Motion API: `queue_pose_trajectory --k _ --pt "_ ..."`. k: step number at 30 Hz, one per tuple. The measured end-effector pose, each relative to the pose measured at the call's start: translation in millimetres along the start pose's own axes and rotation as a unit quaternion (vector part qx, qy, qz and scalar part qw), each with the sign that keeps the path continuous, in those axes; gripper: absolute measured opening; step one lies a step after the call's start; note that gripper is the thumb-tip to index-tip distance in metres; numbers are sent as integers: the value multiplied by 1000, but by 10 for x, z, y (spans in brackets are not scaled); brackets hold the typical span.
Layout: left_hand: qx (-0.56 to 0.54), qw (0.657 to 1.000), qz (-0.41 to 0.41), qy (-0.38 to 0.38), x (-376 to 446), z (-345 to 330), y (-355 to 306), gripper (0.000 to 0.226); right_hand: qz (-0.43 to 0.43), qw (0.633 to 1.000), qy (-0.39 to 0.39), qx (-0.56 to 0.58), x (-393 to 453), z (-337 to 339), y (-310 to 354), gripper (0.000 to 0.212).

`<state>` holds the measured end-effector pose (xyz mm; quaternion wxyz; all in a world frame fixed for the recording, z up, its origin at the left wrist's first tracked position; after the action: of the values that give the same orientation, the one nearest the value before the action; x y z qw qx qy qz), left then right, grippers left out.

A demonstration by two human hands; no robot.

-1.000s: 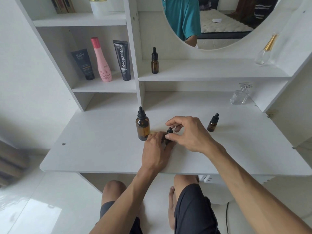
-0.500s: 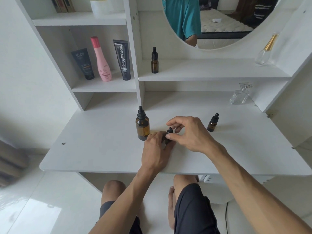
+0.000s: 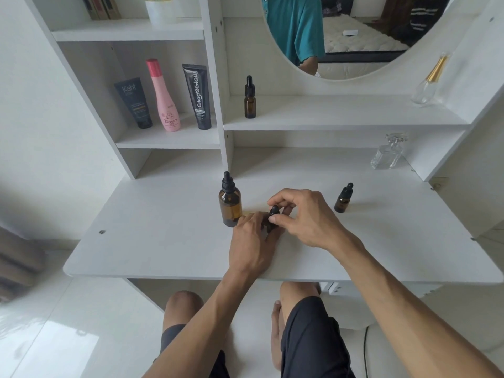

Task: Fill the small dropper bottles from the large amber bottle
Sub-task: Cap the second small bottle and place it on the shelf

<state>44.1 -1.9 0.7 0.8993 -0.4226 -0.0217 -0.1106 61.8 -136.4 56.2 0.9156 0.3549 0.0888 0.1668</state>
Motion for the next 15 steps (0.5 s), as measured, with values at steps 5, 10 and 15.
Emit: queue_pose_trajectory --k 5,10,15 --pt "-5 1000 6 -3 14 1 11 24 4 1000 -6 -2 4 4 -3 25" --pt "1 1000 12 1 16 -5 15 23 4 1000 -13 6 6 4 -9 24" --pt "3 1000 16 3 7 1 0 21 2 1000 -17 7 -1 -15 -31 26"
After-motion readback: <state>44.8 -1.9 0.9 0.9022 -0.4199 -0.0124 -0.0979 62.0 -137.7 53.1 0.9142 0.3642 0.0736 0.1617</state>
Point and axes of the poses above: each hand's wrist, its own x-axis towards the middle knuckle, its own z-axis out of the back of the hand, y = z × x, the point moved 5 cm from there along x, towards the middle knuckle, and after that the axes turned 13 degrees about y, right-handed, at the moved point
